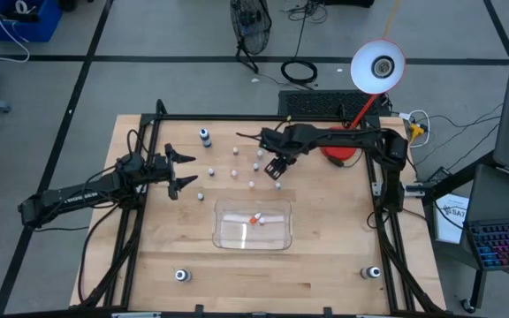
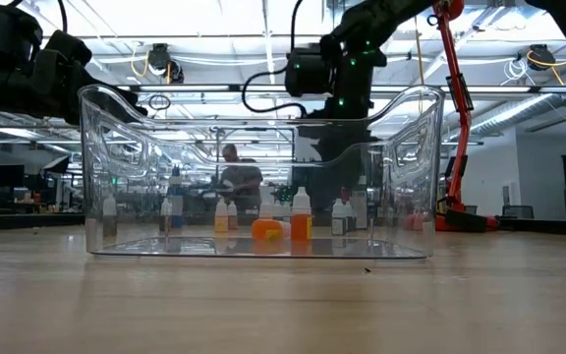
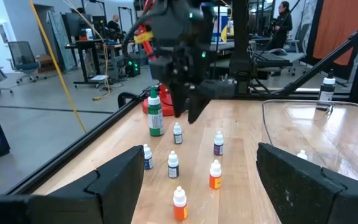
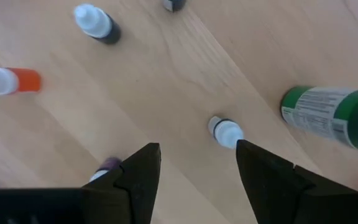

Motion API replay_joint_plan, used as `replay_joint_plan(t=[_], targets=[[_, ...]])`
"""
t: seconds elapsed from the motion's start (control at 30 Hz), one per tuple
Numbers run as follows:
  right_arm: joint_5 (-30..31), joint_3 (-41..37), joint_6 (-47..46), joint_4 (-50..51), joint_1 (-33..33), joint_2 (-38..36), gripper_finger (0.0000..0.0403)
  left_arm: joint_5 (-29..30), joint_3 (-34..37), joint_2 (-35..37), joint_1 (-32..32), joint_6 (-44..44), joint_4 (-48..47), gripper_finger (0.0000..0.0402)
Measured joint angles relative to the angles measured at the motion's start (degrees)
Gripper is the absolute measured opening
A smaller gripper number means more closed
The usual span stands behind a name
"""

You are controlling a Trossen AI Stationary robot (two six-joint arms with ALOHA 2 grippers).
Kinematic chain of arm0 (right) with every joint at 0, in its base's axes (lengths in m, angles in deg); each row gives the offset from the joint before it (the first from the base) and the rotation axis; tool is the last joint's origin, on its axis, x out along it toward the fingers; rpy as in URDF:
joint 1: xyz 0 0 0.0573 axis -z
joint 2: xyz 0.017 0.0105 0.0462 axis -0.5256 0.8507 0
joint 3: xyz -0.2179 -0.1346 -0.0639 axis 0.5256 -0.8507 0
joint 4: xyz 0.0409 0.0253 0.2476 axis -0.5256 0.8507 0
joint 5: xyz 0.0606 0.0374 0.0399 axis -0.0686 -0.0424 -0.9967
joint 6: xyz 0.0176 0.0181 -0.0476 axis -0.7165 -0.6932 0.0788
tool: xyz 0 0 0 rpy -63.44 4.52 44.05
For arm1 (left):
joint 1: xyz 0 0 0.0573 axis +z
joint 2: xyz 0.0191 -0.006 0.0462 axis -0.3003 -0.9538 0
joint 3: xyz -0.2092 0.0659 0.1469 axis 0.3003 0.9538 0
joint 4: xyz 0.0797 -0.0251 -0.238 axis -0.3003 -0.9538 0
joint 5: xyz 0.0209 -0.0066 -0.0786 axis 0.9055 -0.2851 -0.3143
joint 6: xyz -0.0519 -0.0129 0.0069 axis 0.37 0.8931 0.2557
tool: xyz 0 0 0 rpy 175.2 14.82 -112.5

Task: Pick & Place food coloring
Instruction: Put the small blue food coloring bottle into the transparent bin, then put the small violet ood coloring bottle into the transparent bin

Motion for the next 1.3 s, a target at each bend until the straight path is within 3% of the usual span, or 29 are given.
replay_joint_plan(t=[0.93,1.3], targets=[[0.1,-5.9,2.2,-7.7,0.4,0.0,0.0194,0.0,0.0,0.0,0.0,0.0,0.0,0.0305],[-2.5,-5.9,10.9,-8.1,-0.4,-0.3,0.0192,0.0,0.0,0.0,0.0,0.0,0.0,0.0305]])
